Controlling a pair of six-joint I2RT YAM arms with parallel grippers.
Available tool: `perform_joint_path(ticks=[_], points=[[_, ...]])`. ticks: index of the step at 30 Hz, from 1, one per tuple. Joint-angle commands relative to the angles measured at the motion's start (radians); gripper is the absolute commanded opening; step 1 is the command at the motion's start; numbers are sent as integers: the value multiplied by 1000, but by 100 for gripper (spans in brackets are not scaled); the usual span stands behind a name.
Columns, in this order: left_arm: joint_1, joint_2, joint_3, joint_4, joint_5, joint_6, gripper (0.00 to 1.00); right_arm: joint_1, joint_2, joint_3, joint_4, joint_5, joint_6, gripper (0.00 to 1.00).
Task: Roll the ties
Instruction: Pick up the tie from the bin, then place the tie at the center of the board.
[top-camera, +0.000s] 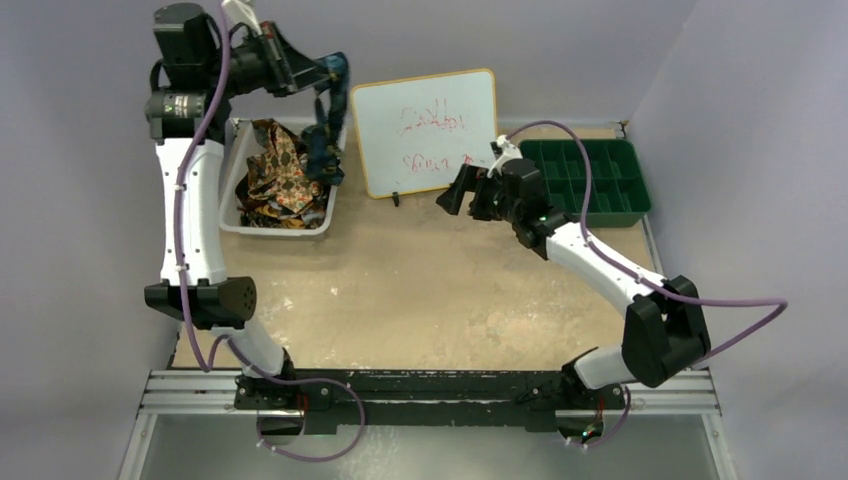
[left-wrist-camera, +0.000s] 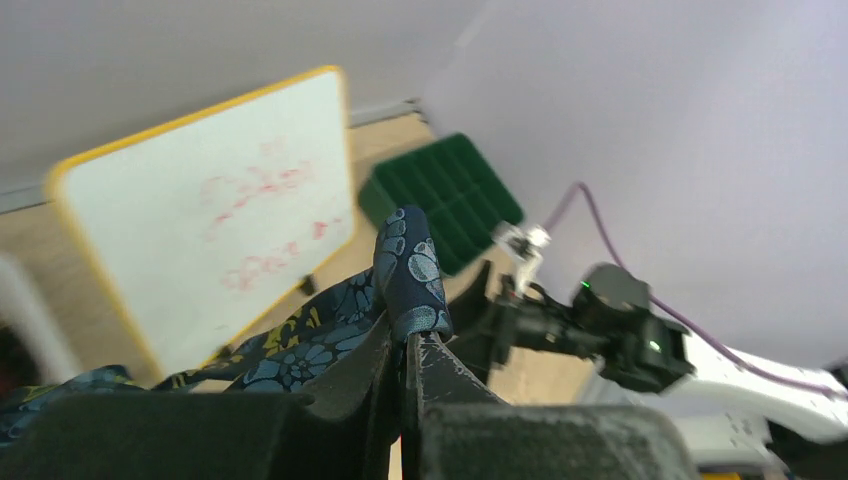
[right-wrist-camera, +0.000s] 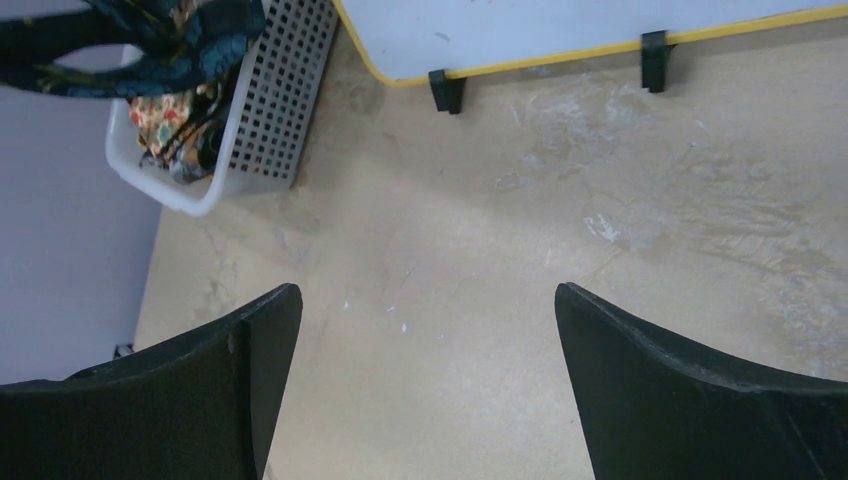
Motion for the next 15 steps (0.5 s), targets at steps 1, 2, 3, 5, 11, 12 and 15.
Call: perform_joint_path(ticks=[1,2,3,5,11,12,15], points=[[-148,-32,44,152,100,-105,0,-81,-68,-33,69,-15,92,99],[-188,-30,40,174,106,-116,0,-106,-75,-38,68,-17,104,99],[-218,-24,42,186,109,-120,0,-135,-83,-41,61,-20,117,99],[-313,-11,44,209,106,-128,0,-200,-99,-54,61,-47,131,99],[-535,43,53,314,38,-154,0,-397,-165,-92,32,-122,123,99],[-557,59,61,326,23,-165,0,-422,-174,-94,21,-130,112,99],[-629,74,5,397,-23,-177,0,-489,-205,-100,-22,-114,84,99]])
